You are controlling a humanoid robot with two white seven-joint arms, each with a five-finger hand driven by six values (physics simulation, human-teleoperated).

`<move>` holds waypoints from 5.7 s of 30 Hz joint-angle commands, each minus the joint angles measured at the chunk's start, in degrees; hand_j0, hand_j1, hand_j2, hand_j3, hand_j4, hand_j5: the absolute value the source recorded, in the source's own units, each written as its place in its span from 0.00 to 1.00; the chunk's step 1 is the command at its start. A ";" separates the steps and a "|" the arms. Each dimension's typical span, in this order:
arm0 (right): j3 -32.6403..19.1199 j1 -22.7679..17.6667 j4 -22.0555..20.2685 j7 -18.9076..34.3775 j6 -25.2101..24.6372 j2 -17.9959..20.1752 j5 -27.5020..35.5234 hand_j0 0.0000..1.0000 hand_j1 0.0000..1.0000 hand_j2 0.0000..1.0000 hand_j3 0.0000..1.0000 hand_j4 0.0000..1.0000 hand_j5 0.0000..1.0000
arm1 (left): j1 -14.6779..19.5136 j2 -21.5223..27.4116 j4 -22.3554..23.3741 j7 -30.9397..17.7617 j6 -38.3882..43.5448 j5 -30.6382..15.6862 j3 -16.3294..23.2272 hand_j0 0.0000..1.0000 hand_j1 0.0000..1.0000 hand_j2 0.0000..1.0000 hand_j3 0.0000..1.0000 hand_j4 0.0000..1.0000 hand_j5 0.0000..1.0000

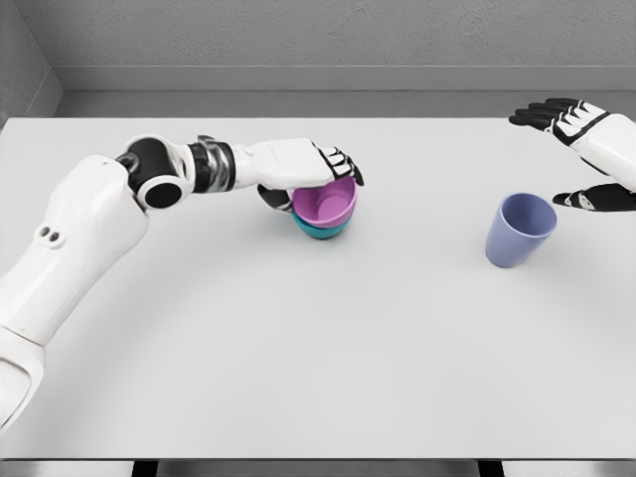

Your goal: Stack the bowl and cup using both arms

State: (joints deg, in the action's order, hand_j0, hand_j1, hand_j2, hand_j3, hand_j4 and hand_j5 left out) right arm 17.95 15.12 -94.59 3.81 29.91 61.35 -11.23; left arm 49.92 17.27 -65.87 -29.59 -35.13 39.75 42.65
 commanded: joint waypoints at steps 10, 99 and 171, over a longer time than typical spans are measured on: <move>-0.02 -0.09 0.02 -0.03 -0.02 0.08 0.33 1.00 1.00 1.00 1.00 1.00 1.00 | 0.53 0.22 1.62 0.15 0.13 -0.20 -0.20 0.43 0.43 0.43 0.43 0.43 0.43; 17.73 16.26 8.90 23.87 -6.35 -2.55 -2.31 1.00 1.00 1.00 1.00 1.00 1.00 | -3.69 31.59 -5.85 0.68 0.13 -18.39 -1.43 1.00 1.00 1.00 1.00 1.00 1.00; 15.36 24.17 -0.42 23.78 -6.18 -10.02 -2.13 0.57 0.57 0.57 0.57 0.57 0.57 | -3.78 31.51 -5.94 0.68 0.13 -18.31 -1.43 1.00 1.00 1.00 1.00 1.00 1.00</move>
State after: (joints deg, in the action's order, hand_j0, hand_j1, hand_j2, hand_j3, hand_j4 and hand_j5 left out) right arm 33.31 39.29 -95.10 27.67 23.88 51.86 -13.69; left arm 46.14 48.74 -71.81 -28.96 -35.13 21.75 41.28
